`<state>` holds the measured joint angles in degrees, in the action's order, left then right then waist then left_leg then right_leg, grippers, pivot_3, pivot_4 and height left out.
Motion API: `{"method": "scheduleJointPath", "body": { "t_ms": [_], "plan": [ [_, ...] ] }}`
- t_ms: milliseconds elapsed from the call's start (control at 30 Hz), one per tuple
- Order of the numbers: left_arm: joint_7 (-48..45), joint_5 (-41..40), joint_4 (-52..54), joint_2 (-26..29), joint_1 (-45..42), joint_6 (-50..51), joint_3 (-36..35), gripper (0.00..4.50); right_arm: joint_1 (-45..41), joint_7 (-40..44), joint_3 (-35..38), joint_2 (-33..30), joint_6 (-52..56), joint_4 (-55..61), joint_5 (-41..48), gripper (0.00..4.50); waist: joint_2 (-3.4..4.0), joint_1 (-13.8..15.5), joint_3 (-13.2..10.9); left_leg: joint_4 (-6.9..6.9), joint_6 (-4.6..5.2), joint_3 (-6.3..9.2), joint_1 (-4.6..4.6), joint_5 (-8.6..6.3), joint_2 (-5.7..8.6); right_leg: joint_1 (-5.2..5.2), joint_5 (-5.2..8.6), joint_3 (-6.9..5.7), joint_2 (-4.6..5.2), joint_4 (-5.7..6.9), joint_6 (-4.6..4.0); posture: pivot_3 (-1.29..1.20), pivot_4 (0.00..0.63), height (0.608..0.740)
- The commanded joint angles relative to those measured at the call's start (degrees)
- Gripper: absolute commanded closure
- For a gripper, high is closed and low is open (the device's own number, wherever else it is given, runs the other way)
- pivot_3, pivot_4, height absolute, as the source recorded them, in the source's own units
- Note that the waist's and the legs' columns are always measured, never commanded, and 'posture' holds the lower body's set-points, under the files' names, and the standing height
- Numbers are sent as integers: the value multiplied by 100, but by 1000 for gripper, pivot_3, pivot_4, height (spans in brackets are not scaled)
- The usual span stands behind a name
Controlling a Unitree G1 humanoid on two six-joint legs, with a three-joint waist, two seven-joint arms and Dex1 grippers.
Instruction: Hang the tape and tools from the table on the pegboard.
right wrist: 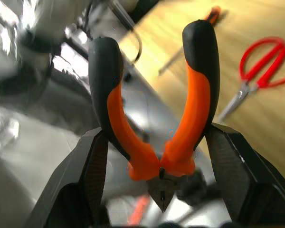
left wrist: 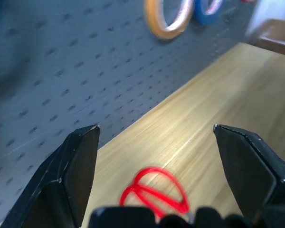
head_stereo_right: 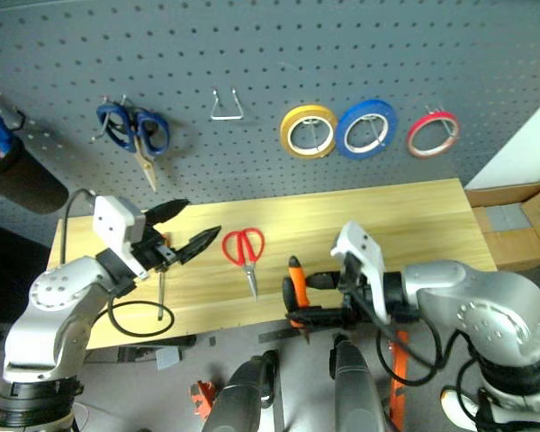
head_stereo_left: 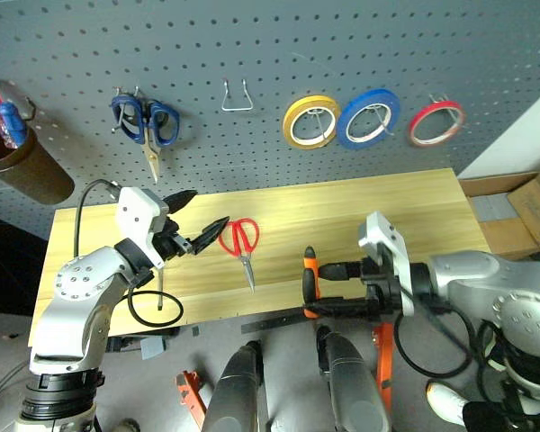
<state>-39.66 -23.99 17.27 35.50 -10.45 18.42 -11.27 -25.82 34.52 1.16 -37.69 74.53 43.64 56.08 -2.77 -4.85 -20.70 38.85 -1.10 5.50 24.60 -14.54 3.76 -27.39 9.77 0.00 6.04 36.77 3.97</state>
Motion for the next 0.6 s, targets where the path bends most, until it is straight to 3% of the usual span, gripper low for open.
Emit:
{"method": "scheduleJointPath", "body": {
  "t_ms": [33, 167, 433, 600],
  "plan": [
    [-86, 84, 149, 59, 60, -192, 7, 396, 139, -326, -271, 38, -494, 21, -547, 1820, -11, -7, 8, 0, 3, -4, -24, -2, -10, 29, -4, 0, -9, -16, 7, -117, 317, 740],
    [-173, 161, 125, 63, 49, -265, 101, 396, 76, -689, -833, -60, -831, -681, -1497, 1820, -8, 9, 9, 0, -2, -4, -94, 6, -52, 121, -8, -25, -47, -52, 18, -122, 318, 740],
    [-832, 103, 254, 316, 411, -345, 346, 396, -322, -756, -1896, -47, -1557, -2164, -3031, 1820, -7, -2, 9, -4, -19, -20, -80, 17, -62, 105, -44, -27, -57, -63, -18, -129, 321, 740],
    [-1024, 121, 180, 404, 521, -373, 408, 396, -624, -852, -1981, 533, -1879, -3438, -3524, 1821, -7, 12, 10, -6, -20, -20, -71, 15, -62, 99, -45, -28, -57, -73, -19, -127, 320, 740]
  ]
}}
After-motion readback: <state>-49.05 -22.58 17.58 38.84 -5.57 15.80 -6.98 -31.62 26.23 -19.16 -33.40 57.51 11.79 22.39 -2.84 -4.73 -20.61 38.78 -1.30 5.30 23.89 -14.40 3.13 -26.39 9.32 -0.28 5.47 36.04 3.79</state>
